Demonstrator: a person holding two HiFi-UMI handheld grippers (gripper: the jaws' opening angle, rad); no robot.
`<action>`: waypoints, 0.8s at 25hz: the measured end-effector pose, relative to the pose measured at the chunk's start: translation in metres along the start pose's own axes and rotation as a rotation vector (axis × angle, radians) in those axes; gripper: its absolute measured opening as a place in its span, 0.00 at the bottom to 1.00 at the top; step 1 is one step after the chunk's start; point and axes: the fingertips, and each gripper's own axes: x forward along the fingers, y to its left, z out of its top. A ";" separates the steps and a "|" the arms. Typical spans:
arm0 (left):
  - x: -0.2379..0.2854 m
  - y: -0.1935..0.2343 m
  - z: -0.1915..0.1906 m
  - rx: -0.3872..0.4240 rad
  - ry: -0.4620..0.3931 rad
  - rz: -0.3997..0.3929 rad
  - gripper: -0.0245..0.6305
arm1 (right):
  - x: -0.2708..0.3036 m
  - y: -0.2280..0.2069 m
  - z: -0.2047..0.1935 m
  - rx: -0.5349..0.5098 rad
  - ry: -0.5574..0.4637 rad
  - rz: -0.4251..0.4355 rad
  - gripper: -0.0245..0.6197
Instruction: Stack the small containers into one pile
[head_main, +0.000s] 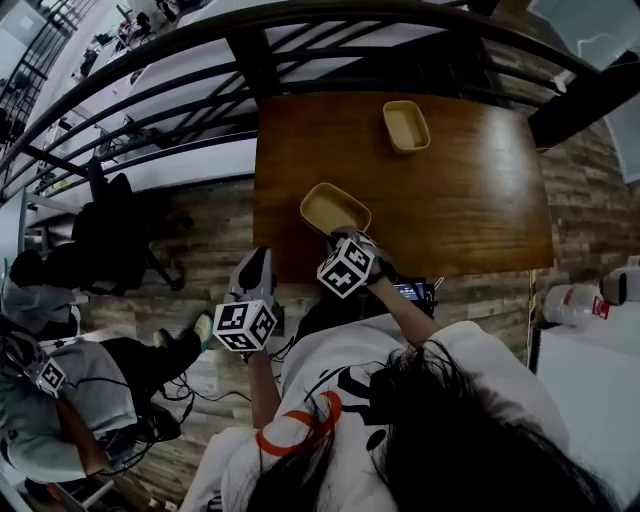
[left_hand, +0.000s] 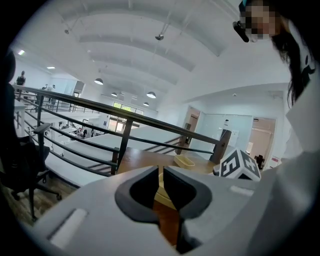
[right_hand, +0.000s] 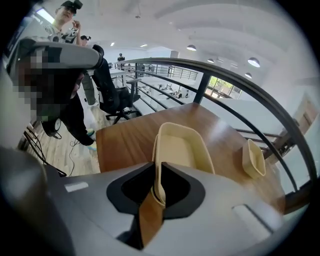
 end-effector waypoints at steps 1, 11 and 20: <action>0.000 0.001 0.001 0.004 0.002 -0.006 0.04 | -0.002 0.000 0.004 0.011 -0.009 0.006 0.16; 0.015 -0.007 0.000 0.027 0.029 -0.101 0.04 | -0.040 -0.051 0.026 0.119 -0.161 -0.024 0.20; 0.044 -0.045 0.002 0.030 0.050 -0.167 0.04 | -0.057 -0.176 -0.012 0.191 -0.165 -0.153 0.23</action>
